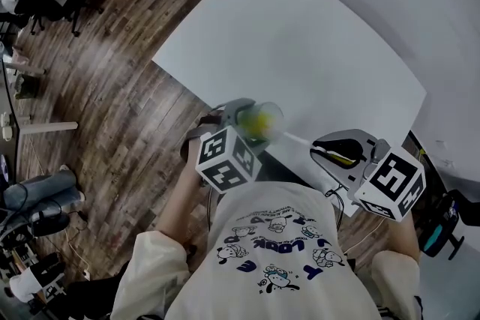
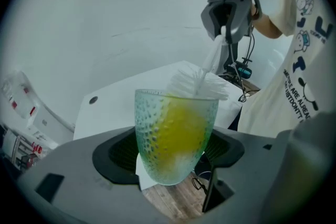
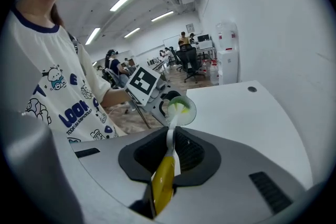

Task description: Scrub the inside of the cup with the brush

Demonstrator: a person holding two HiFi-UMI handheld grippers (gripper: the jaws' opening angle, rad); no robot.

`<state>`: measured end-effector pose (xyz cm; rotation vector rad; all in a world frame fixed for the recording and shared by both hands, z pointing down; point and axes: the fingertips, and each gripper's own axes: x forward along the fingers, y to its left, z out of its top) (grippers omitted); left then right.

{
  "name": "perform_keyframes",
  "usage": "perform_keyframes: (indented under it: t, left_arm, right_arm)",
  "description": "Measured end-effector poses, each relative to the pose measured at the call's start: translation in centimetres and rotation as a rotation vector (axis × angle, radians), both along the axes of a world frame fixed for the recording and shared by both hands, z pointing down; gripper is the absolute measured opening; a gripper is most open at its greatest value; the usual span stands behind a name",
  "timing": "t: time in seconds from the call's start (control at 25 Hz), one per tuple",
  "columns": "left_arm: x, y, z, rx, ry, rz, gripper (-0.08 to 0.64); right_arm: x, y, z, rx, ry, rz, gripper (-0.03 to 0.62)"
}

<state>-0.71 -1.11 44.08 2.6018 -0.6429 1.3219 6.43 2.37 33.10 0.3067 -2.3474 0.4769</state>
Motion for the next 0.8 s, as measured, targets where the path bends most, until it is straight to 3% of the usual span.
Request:
perform_keyframes:
  t: [0.44, 0.8]
  left_arm:
    - [0.5, 0.3, -0.4, 0.061, -0.125, 0.050, 0.373]
    - [-0.1, 0.2, -0.6, 0.138, -0.185, 0.055, 0.373]
  right_arm:
    - [-1.5, 0.1, -2.3, 0.192, 0.174, -0.150, 0.044]
    - [-1.5, -1.2, -2.6, 0.165, 0.149, -0.126, 0.044]
